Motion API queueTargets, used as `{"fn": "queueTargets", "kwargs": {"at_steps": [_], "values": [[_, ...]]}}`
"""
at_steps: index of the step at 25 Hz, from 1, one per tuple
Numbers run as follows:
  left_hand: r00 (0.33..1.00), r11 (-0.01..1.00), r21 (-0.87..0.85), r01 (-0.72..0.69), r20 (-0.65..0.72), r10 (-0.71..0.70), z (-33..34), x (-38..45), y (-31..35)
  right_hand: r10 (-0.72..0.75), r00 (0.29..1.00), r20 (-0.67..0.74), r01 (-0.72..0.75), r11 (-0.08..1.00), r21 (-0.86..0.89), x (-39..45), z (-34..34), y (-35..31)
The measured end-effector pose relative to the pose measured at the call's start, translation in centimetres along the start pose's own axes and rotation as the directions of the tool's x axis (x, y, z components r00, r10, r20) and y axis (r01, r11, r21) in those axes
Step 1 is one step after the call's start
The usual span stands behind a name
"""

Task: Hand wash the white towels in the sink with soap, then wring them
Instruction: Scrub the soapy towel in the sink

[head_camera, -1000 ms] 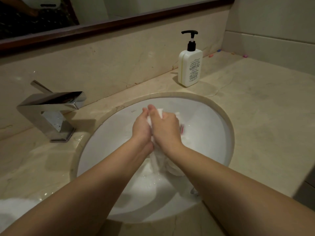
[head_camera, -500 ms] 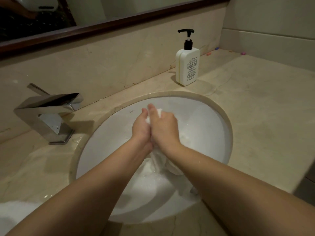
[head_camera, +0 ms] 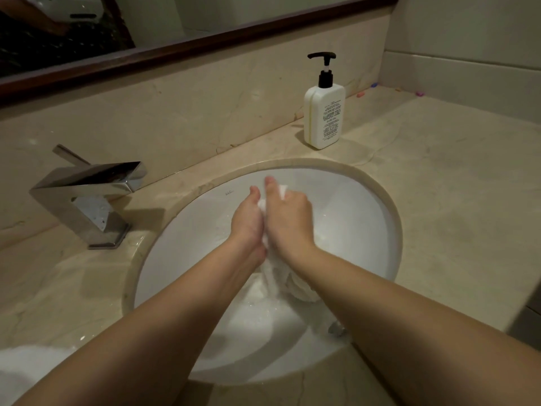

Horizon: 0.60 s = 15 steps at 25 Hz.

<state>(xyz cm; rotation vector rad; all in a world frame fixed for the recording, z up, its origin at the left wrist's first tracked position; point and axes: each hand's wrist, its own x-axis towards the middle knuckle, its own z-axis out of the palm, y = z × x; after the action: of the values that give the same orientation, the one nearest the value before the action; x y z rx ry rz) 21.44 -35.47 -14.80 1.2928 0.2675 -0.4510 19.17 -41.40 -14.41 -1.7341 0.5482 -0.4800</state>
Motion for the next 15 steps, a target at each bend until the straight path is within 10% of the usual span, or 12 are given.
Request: {"fn": "queueTargets", "kwargs": {"at_steps": [15], "values": [[0.999,1.0,-0.024,-0.01,0.042,0.011,-0.3,0.7,-0.2,-0.036,0.999,0.021,0.036,0.999,-0.032,-0.1,0.1,0.2]]}}
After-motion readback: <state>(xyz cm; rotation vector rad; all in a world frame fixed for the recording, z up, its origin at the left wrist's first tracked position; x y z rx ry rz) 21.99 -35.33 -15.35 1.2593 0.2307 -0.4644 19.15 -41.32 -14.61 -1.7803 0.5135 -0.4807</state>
